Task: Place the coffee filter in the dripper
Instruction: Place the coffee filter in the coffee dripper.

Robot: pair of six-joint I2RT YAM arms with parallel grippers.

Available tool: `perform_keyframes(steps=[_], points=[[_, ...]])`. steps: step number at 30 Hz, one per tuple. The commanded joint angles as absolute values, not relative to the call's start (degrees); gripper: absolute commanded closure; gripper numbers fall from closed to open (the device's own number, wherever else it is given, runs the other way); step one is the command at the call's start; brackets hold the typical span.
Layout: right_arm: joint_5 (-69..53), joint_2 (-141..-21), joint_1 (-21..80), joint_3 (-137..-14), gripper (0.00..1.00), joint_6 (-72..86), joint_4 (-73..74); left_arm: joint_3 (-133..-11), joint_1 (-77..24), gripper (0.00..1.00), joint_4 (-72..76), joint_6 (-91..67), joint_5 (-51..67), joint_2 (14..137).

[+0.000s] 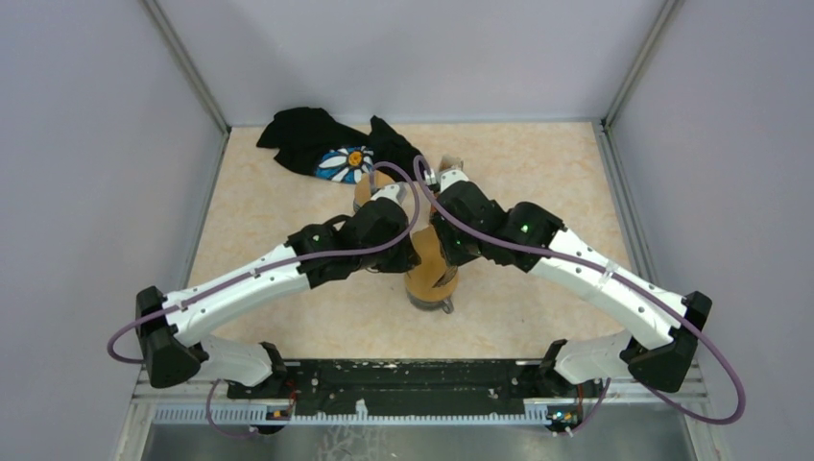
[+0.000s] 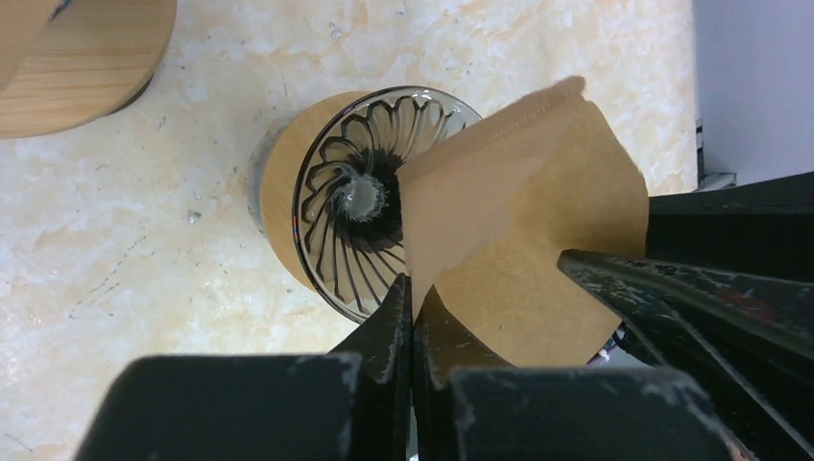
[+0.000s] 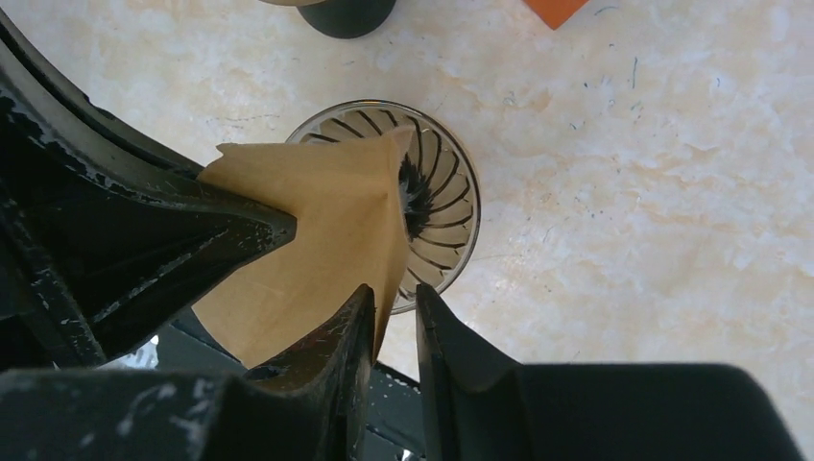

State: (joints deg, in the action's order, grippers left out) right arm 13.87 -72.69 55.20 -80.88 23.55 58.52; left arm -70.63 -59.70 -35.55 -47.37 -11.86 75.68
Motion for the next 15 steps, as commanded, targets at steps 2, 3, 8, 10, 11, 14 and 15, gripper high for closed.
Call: perform_keyframes(steps=[2, 3, 8, 10, 11, 14, 15], points=[[17.6, -70.7, 54.5, -80.9, 0.8, 23.7, 60.5, -74.6, -59.4, 1.0, -41.3, -48.8, -10.5, 77.2], [17.3, -70.6, 54.3, -80.9, 0.81, 23.5, 60.6, -75.0, -59.4, 1.0, -42.2, -48.8, -10.4, 77.3], [15.7, -70.9, 52.9, -80.1, 0.86, 22.6, 60.4, -76.1, -59.4, 1.0, -44.1, -48.3, -8.7, 77.5], [15.6, -71.1, 52.3, -79.8, 0.87, 22.2, 60.2, -76.2, -59.4, 1.0, -46.0, -47.6, -7.7, 77.5], [15.3, -71.1, 51.9, -79.5, 0.88, 22.0, 60.0, -76.2, -59.3, 1.0, -46.4, -47.4, -7.5, 77.4], [14.2, -71.2, 50.5, -79.1, 0.88, 21.2, 59.6, -76.2, -58.4, 1.0, -47.3, -46.6, -6.5, 77.0], [14.1, -71.3, 50.2, -79.1, 0.88, 20.8, 59.6, -76.2, -58.1, 1.0, -47.4, -46.2, -6.0, 76.8]])
